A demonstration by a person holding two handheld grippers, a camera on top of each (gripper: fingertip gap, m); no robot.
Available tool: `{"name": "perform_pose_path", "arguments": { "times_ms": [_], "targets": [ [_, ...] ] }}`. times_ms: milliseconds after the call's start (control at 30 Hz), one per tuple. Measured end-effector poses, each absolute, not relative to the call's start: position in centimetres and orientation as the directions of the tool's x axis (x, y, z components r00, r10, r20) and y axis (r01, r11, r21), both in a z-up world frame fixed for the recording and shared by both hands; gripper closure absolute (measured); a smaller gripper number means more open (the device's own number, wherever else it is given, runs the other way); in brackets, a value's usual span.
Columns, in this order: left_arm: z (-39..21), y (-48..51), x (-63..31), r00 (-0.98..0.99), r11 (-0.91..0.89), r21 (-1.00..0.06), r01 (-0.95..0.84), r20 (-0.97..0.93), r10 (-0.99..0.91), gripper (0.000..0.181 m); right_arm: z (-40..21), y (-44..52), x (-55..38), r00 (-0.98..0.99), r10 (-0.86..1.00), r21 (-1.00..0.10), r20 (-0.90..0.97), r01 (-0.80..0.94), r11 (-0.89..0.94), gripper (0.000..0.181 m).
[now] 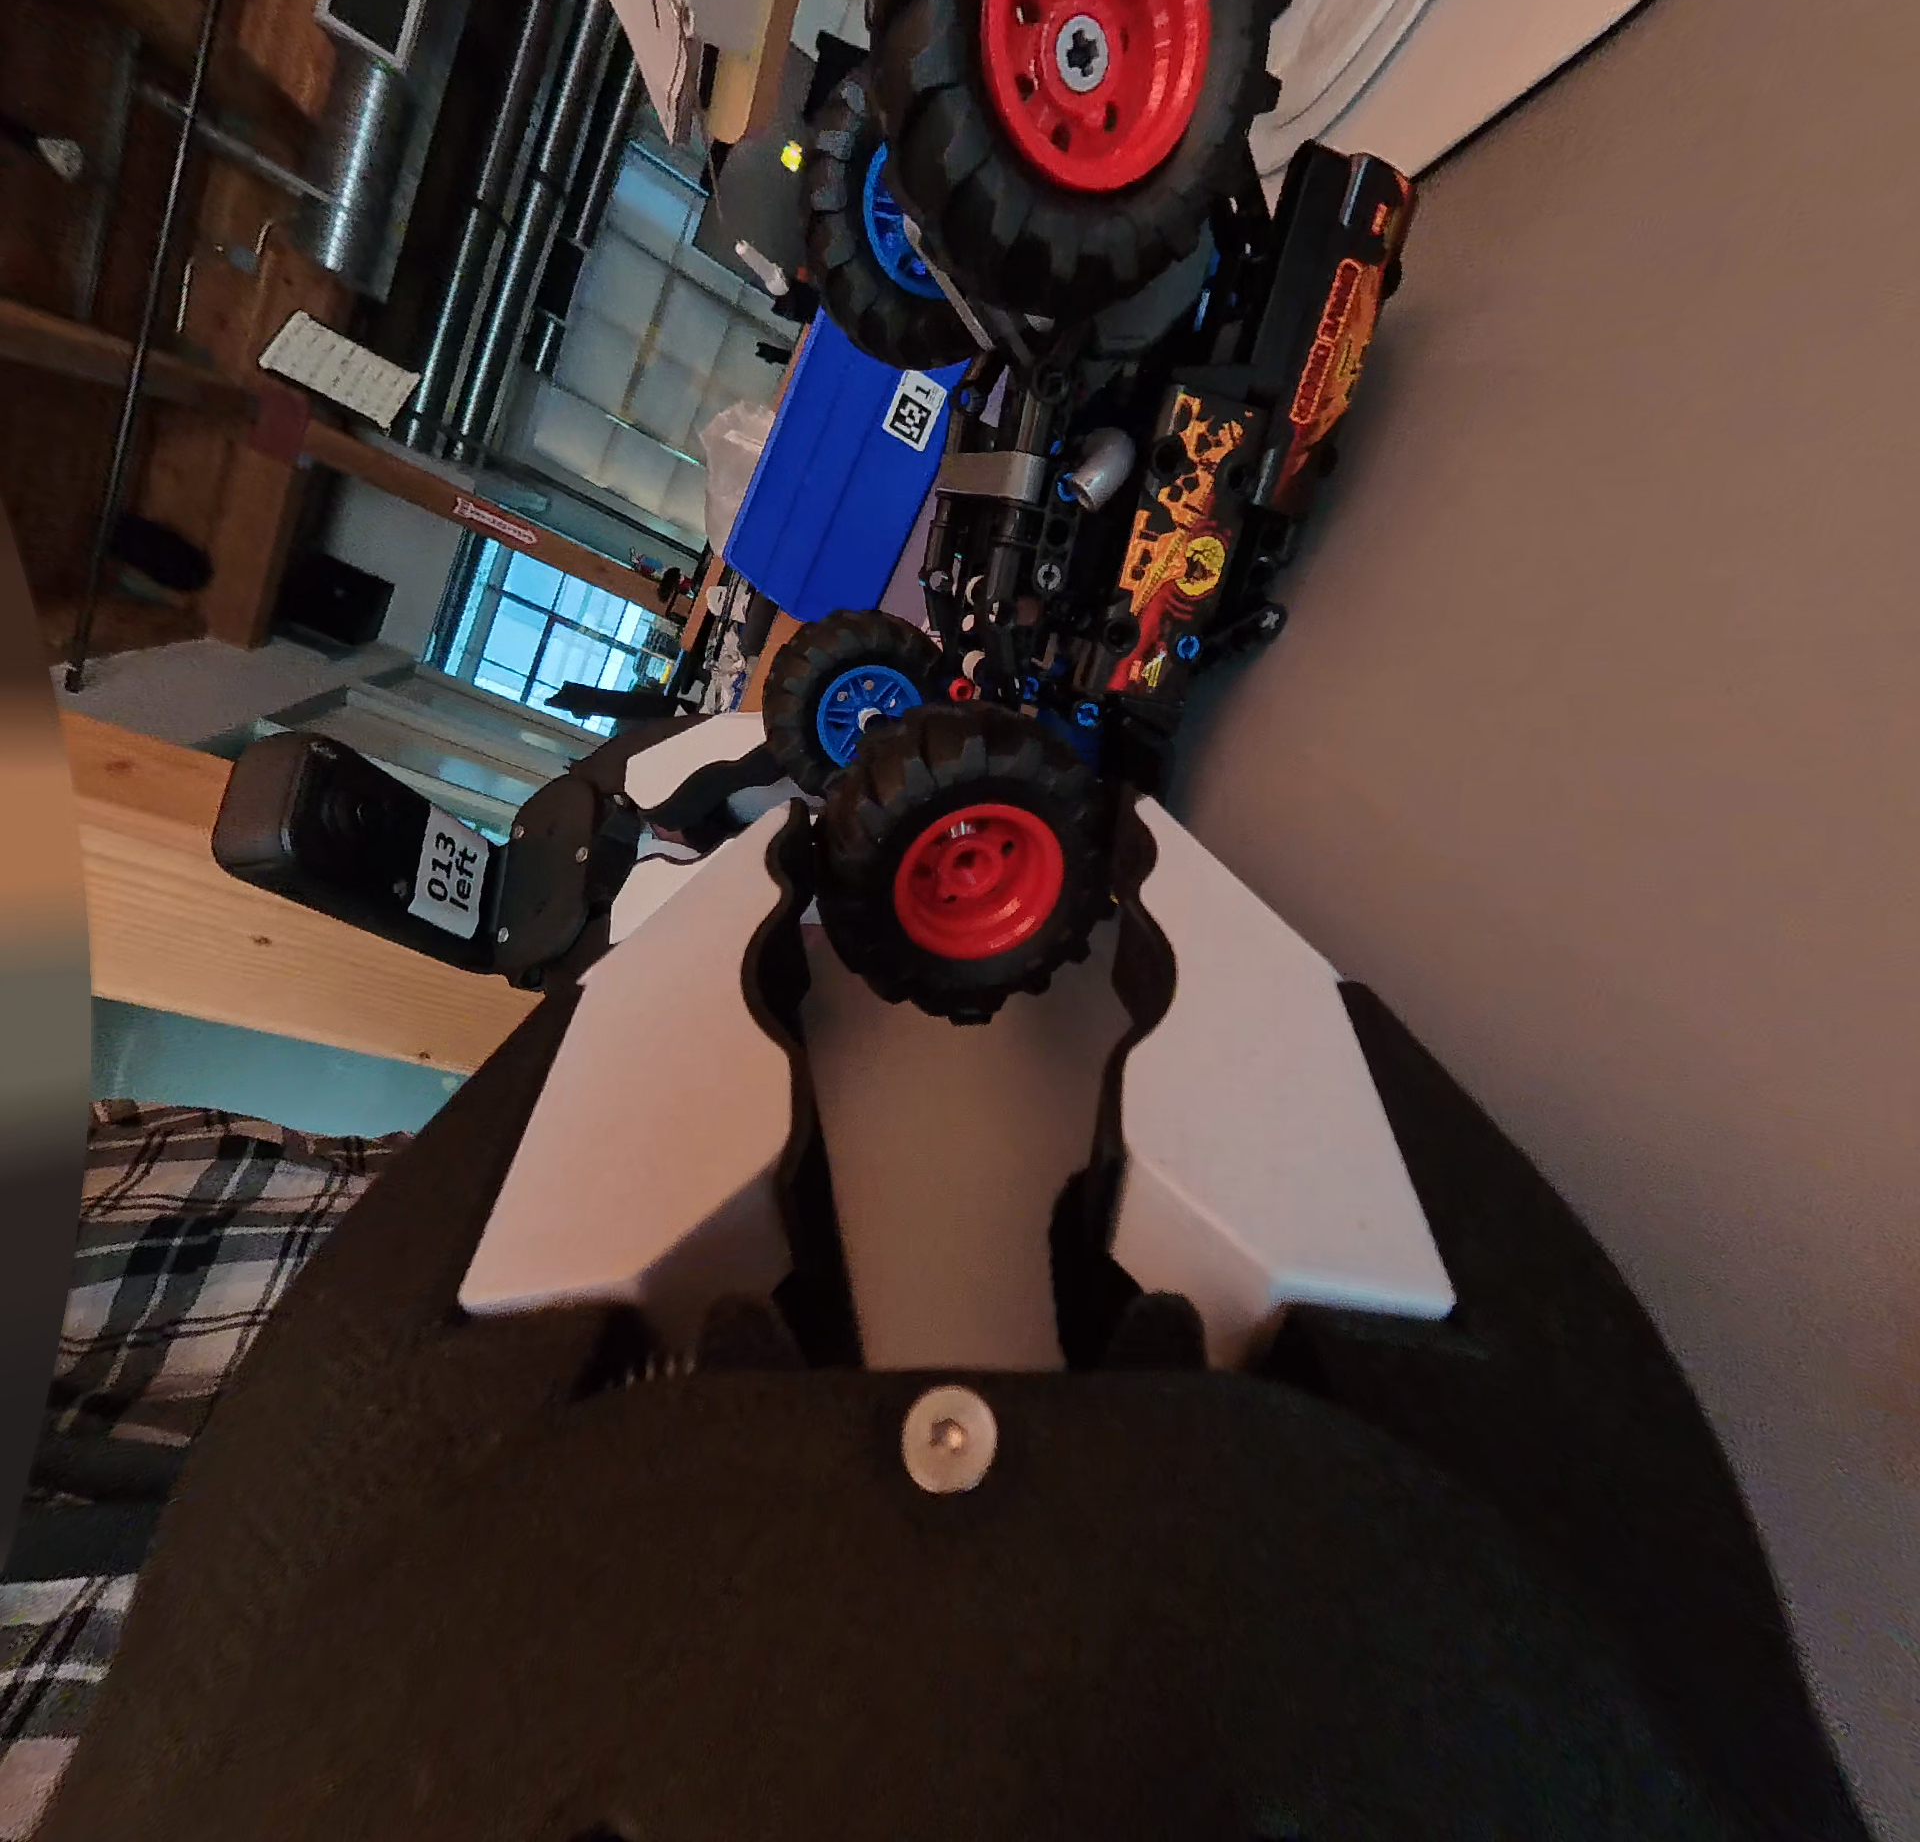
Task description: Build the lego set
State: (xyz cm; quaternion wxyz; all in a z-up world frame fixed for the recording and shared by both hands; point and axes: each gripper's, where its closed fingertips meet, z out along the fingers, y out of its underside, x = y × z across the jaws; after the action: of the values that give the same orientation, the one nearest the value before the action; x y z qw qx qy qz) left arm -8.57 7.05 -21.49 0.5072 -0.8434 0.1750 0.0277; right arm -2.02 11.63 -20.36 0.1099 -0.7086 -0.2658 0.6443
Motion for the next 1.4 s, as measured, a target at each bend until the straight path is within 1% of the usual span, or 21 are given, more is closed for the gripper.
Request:
{"name": "perform_pose_path", "arguments": {
  "times_ms": [267,567,700,833,1000,1067,1133,1300,1400],
  "targets": [
    [-21.4,7.0,-8.5,0.939,-0.423,-0.849,-0.316,-0.217,-0.265,0.154,-20.5,11.4,-2.0,0.023,0.471,-0.454,-0.882,0.231,-0.861,0.124],
    [-21.4,6.9,-8.3,0.941,-0.42,-0.854,-0.308,-0.208,-0.267,0.155,-20.6,11.6,-2.2,-0.01,0.359,-0.349,-0.933,0.263,-0.899,0.124],
    [-21.5,6.9,-8.4,0.942,-0.424,-0.851,-0.311,-0.214,-0.26,0.154,-20.4,11.7,-2.6,-0.02,0.335,-0.33,-0.942,0.242,-0.912,0.124],
    [-21.5,6.9,-8.4,0.939,-0.42,-0.849,-0.321,-0.226,-0.259,0.155,-20.4,11.8,-2.7,-0.02,0.346,-0.339,-0.938,0.249,-0.907,0.124],
    [-21.5,7.1,-8.6,0.941,-0.423,-0.848,-0.321,-0.235,-0.243,0.154,-20.4,11.8,-2.6,0.024,0.348,-0.341,-0.937,0.149,-0.928,0.124],
    [-21.5,7.0,-8.5,0.937,-0.421,-0.843,-0.334,-0.251,-0.241,0.154,-20.4,12.0,-2.6,0.013,0.302,-0.299,-0.953,0.099,-0.949,0.124],
    [-21.4,6.9,-8.3,0.933,-0.416,-0.84,-0.347,-0.268,-0.239,0.154,-20.4,12.1,-2.6,0.027,0.297,-0.295,-0.954,0.059,-0.954,0.124],
    [-21.2,6.7,-7.8,0.911,-0.402,-0.819,-0.41,-0.344,-0.229,0.154,-20.6,12.6,-2.4,0.044,0.264,-0.264,-0.964,0.003,-0.965,0.124],
    [-21.2,6.7,-7.9,0.912,-0.406,-0.818,-0.408,-0.343,-0.225,0.154,-20.6,12.7,-2.5,0.039,0.257,-0.257,-0.966,0.005,-0.966,0.124]
  ]
}}
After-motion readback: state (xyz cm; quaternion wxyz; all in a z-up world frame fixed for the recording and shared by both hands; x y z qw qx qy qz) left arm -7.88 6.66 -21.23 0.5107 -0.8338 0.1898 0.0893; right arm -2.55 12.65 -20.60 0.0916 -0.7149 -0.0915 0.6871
